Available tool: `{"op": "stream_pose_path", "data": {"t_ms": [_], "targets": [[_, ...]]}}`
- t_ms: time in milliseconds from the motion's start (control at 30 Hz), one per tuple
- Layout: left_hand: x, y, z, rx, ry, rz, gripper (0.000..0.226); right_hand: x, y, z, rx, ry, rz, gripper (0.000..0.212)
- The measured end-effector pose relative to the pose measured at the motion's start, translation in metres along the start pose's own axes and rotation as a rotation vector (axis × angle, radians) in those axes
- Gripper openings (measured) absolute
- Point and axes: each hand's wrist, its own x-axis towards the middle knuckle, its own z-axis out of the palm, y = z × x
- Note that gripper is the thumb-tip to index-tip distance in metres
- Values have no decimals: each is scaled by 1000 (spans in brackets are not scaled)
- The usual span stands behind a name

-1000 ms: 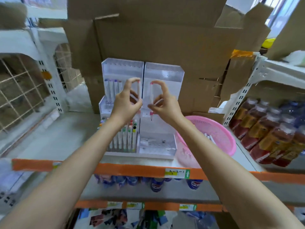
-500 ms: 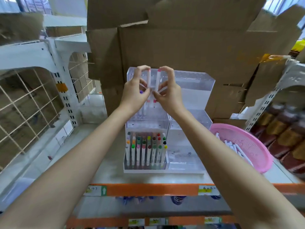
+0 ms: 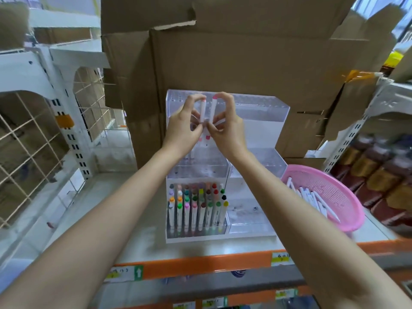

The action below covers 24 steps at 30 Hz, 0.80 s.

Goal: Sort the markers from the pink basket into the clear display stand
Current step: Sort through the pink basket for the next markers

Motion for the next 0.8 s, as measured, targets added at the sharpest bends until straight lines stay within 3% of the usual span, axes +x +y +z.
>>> {"op": "stream_pose_path", "data": {"t_ms": [800], "targets": [[5,-6,-4,153,-116,3,31,-2,1,4,-14,-43,13,52]]}}
